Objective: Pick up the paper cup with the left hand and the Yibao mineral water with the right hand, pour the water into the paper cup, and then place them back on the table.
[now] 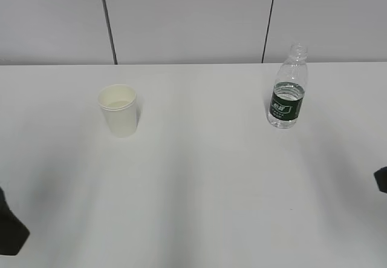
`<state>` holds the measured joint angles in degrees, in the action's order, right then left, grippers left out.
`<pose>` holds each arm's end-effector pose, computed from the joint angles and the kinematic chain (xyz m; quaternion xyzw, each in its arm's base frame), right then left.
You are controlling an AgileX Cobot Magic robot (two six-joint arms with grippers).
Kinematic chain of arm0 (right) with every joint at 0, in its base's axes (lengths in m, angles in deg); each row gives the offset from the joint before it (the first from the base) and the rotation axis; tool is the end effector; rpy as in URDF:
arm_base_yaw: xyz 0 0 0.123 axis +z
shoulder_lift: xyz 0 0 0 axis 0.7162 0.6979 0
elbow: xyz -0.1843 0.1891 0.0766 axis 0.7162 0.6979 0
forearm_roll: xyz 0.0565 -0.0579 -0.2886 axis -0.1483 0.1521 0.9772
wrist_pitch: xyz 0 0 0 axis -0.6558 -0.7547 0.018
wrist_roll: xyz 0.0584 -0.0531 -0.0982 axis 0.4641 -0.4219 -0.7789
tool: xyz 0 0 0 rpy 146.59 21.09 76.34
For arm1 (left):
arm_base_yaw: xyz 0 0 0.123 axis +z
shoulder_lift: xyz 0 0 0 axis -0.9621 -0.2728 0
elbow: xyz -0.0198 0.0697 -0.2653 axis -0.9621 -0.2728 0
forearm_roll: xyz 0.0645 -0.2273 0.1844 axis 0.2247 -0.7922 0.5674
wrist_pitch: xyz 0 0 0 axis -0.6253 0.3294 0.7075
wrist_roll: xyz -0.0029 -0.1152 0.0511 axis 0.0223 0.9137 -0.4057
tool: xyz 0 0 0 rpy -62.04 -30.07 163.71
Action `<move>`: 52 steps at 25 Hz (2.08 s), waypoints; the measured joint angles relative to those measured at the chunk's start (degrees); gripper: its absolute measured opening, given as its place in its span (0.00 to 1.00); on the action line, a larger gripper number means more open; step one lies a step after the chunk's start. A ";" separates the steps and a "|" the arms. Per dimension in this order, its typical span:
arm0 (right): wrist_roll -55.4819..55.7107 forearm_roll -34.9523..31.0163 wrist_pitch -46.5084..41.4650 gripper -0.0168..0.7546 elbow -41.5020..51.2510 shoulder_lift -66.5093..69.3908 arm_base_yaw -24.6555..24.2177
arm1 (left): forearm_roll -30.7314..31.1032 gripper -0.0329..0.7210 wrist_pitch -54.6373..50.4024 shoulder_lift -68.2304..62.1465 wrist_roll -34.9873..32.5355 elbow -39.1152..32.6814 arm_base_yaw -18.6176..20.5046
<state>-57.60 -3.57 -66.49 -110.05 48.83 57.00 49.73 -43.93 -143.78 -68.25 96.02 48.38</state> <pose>0.2410 0.0461 0.1992 -0.1081 0.9511 0.0166 0.2887 0.1981 -0.1162 0.2083 0.1561 0.9766 -0.1075 0.1014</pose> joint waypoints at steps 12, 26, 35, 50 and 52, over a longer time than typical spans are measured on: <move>-2.89 -3.55 -26.15 0.78 0.10 -33.32 0.00 | 2.71 0.75 -3.63 27.95 -1.81 -3.03 0.00; -0.26 -2.08 -31.95 0.78 4.57 -41.52 0.00 | 3.24 0.74 0.20 40.91 -2.05 -13.08 -0.04; 2.53 -0.98 -26.56 0.78 6.46 -41.52 0.00 | 3.24 0.73 0.20 40.96 -2.10 -13.08 -0.04; 2.81 -0.98 -25.52 0.78 7.00 -41.52 0.00 | 3.24 0.72 0.25 40.96 -2.10 -13.08 -0.04; 2.81 -0.98 -25.52 0.78 7.00 -41.52 0.00 | 3.24 0.71 0.25 40.96 -2.10 -13.08 -0.04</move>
<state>-54.80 -4.55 -92.01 -103.05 7.30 57.00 52.97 -43.67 -102.82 -70.36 82.94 48.34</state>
